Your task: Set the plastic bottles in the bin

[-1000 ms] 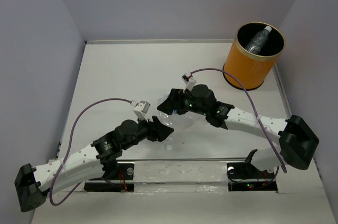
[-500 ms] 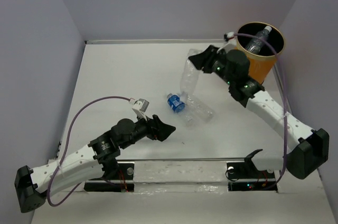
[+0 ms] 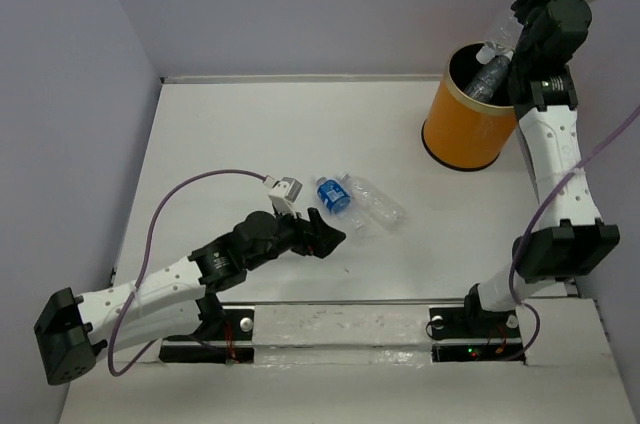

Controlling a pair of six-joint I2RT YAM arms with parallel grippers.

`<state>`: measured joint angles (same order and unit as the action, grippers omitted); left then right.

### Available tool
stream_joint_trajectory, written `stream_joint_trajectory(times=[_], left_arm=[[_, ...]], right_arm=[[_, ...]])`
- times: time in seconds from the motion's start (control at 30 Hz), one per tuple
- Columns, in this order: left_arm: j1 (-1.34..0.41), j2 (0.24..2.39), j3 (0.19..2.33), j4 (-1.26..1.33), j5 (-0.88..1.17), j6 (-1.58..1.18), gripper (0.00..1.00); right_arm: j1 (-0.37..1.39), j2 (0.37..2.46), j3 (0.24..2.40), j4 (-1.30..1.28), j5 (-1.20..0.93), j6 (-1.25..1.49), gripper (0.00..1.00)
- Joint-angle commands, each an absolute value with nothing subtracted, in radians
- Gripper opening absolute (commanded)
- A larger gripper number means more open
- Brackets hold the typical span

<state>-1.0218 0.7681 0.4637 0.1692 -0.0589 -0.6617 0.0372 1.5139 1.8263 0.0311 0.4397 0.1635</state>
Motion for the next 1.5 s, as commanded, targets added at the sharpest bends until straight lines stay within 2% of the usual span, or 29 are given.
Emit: stream_joint_trajectory(times=[0.0, 0.17, 0.33, 0.37, 0.4, 0.43, 0.47, 0.5, 0.57, 0.67, 0.8, 0.9, 0.93, 1.0, 1.03, 1.07, 1.17, 1.37, 1.4, 1.43, 1.47], left_arm=[[-1.029, 0.821, 0.416, 0.310, -0.040, -0.699, 0.99], [-1.029, 0.864, 0.407, 0.325, -0.032, -0.703, 0.99], [-1.028, 0.867, 0.413, 0.299, -0.063, -0.704, 0.99], [-1.028, 0.867, 0.416, 0.267, -0.083, -0.712, 0.99], [-1.028, 0.867, 0.417, 0.267, -0.095, -0.712, 0.99], [-1.029, 0.867, 0.419, 0.246, -0.121, -0.718, 0.99], [-1.028, 0.867, 0.420, 0.238, -0.132, -0.719, 0.99], [-1.028, 0.868, 0.425, 0.232, -0.143, -0.719, 0.99], [-1.028, 0.868, 0.436, 0.196, -0.182, -0.718, 0.99], [-1.028, 0.868, 0.469, 0.146, -0.232, -0.712, 0.99], [-1.028, 0.870, 0.506, 0.098, -0.265, -0.709, 0.99], [-1.028, 0.867, 0.520, 0.066, -0.285, -0.712, 0.99], [-1.026, 0.867, 0.523, 0.060, -0.290, -0.712, 0.99], [-1.026, 0.864, 0.528, 0.058, -0.302, -0.713, 0.99], [-1.028, 0.867, 0.534, 0.058, -0.311, -0.722, 0.99], [-1.026, 0.868, 0.535, 0.060, -0.317, -0.729, 0.99], [-1.025, 0.888, 0.541, 0.063, -0.350, -0.752, 0.99], [-1.020, 0.923, 0.581, 0.020, -0.389, -0.773, 0.99], [-1.019, 0.911, 0.586, 0.011, -0.394, -0.776, 0.99], [-1.017, 0.901, 0.586, 0.002, -0.406, -0.776, 0.99], [-1.017, 0.890, 0.583, -0.006, -0.411, -0.776, 0.99]], right_arm=[[0.017, 1.676, 1.882, 0.050, 0.497, -0.032, 0.22], [0.017, 1.749, 1.864, 0.060, 0.460, -0.058, 0.24], [0.017, 1.743, 1.741, 0.074, 0.436, -0.023, 0.31], [0.017, 1.727, 1.712, 0.080, 0.440, -0.021, 0.49], [0.017, 1.720, 1.701, 0.081, 0.440, -0.025, 0.49], [0.017, 1.710, 1.692, 0.080, 0.422, -0.025, 0.63], [0.017, 1.686, 1.683, 0.080, 0.414, -0.017, 0.71], [0.017, 1.672, 1.668, 0.080, 0.411, -0.008, 0.88], [0.017, 1.651, 1.673, 0.057, 0.400, -0.003, 0.99], [0.017, 1.658, 1.756, -0.098, 0.408, 0.072, 0.98], [0.017, 1.625, 1.729, -0.139, 0.394, 0.106, 0.98], [0.017, 1.615, 1.758, -0.193, 0.367, 0.107, 0.90], [0.017, 1.621, 1.779, -0.222, 0.344, 0.109, 0.78], [0.017, 1.608, 1.812, -0.268, 0.298, 0.126, 0.66], [0.017, 1.589, 1.804, -0.285, 0.254, 0.138, 0.52], [0.017, 1.538, 1.786, -0.288, 0.227, 0.181, 0.42], [0.041, 1.415, 1.656, -0.284, 0.082, 0.262, 0.27], [0.400, 1.338, 1.372, -0.299, 0.015, 0.215, 0.27], [0.431, 1.338, 1.335, -0.299, 0.009, 0.209, 0.30], [0.481, 1.348, 1.304, -0.307, -0.052, 0.198, 0.40], [0.500, 1.359, 1.267, -0.317, -0.057, 0.178, 0.46]])
